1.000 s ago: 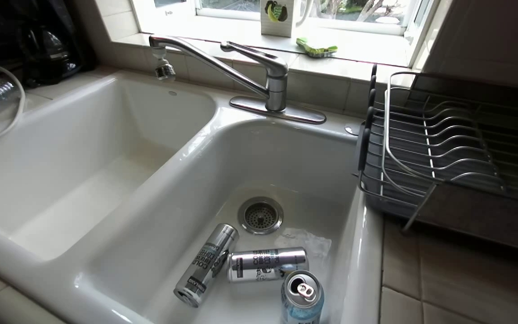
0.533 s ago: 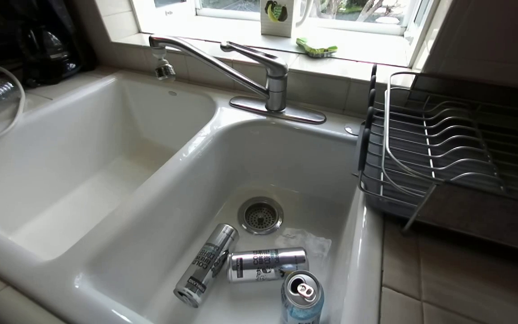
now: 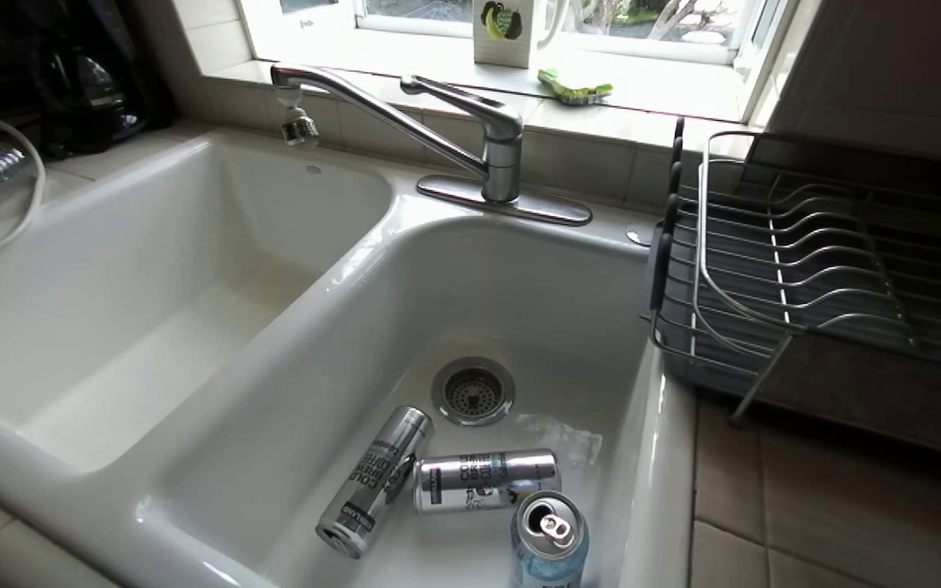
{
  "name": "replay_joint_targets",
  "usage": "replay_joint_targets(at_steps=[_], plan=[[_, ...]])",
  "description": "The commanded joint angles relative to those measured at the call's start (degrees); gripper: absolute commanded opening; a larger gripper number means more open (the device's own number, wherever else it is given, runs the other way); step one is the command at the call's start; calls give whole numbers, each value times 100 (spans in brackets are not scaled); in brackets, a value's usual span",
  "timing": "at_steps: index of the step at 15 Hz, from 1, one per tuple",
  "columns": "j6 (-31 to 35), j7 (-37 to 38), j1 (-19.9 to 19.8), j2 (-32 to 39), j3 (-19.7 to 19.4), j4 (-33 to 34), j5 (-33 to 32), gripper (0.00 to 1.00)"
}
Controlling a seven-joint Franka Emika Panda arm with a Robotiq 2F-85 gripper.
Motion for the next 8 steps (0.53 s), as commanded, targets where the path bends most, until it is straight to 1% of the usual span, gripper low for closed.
replay_joint_targets(at_steps=[1,2,3,4,8], plan=[[-242,274,1133,-63,-1514,256,606,38],[-29,31,539,192,-571,429,277,38],[-44,84,631,196,-681,454,292,38],[-31,101,580,234,-580,479,287,38],[-19,105,423,339,-375,463,286,38]])
